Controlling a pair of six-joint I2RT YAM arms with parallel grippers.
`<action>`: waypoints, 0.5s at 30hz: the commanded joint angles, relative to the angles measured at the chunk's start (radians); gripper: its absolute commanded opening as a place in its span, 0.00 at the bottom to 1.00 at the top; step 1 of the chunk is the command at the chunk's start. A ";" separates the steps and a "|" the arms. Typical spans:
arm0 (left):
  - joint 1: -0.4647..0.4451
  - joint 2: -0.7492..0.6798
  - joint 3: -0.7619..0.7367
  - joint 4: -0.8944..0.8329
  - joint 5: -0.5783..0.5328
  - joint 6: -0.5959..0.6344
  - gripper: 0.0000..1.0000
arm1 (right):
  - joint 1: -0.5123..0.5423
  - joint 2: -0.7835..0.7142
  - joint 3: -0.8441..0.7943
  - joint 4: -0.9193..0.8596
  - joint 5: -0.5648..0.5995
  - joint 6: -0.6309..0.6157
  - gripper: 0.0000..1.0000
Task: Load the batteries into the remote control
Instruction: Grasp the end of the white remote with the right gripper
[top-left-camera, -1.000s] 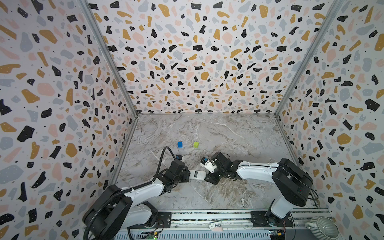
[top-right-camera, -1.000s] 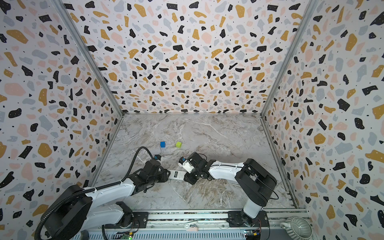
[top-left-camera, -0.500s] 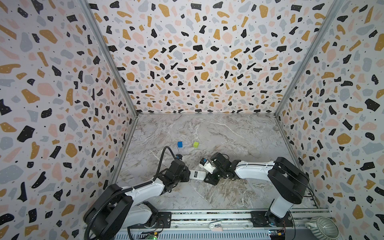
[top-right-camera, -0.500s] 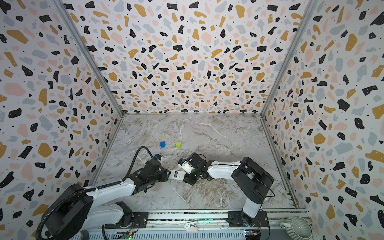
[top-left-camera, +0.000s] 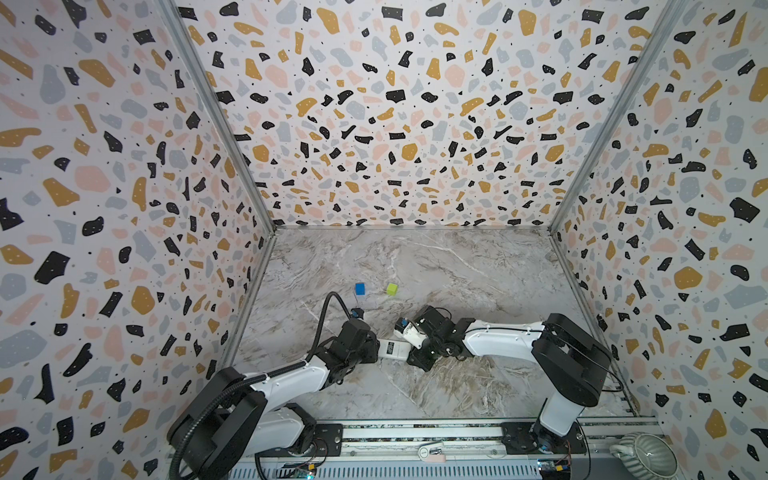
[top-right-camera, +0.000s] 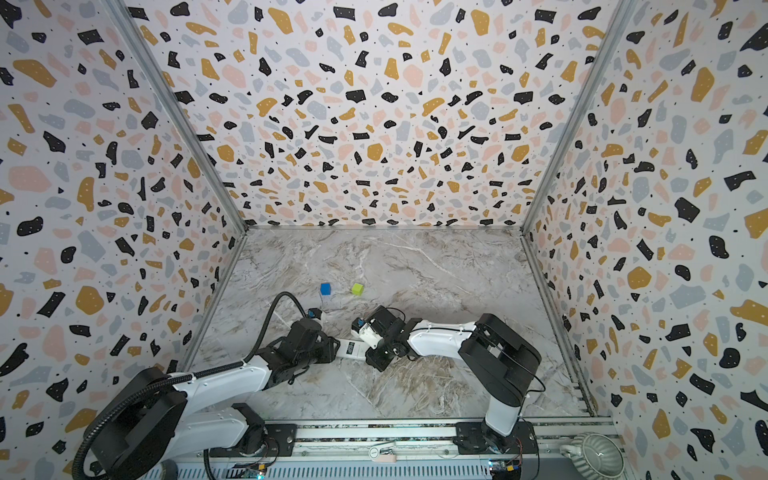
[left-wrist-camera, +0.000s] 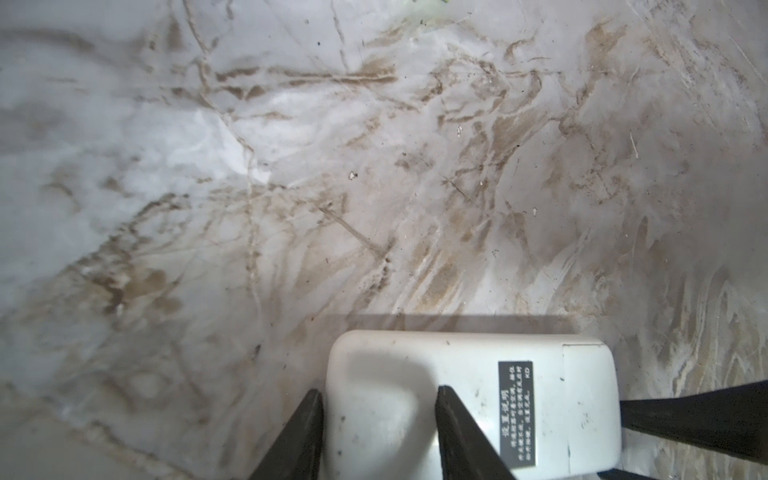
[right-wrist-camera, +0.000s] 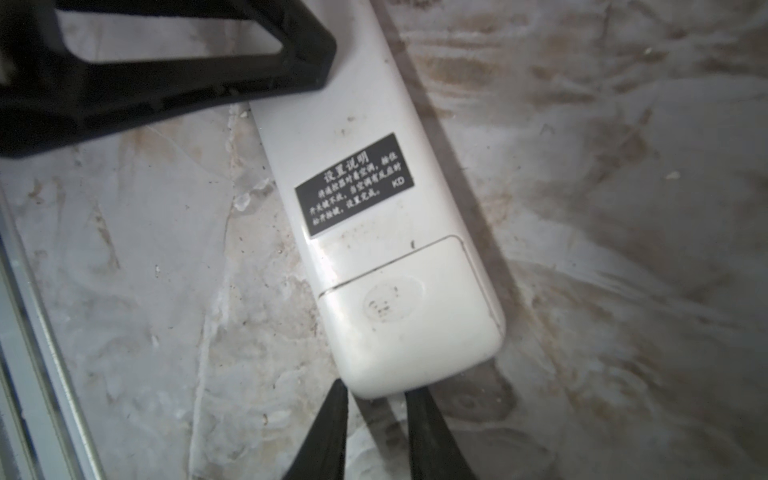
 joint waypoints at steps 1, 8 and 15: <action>-0.008 0.017 -0.014 -0.031 0.046 0.009 0.45 | 0.044 0.051 0.053 0.043 -0.006 -0.027 0.26; -0.009 0.017 -0.023 -0.018 0.057 0.005 0.45 | 0.053 0.071 0.079 0.029 -0.002 -0.027 0.25; -0.011 0.017 -0.023 -0.012 0.064 0.005 0.45 | 0.058 0.088 0.106 0.017 -0.003 -0.034 0.25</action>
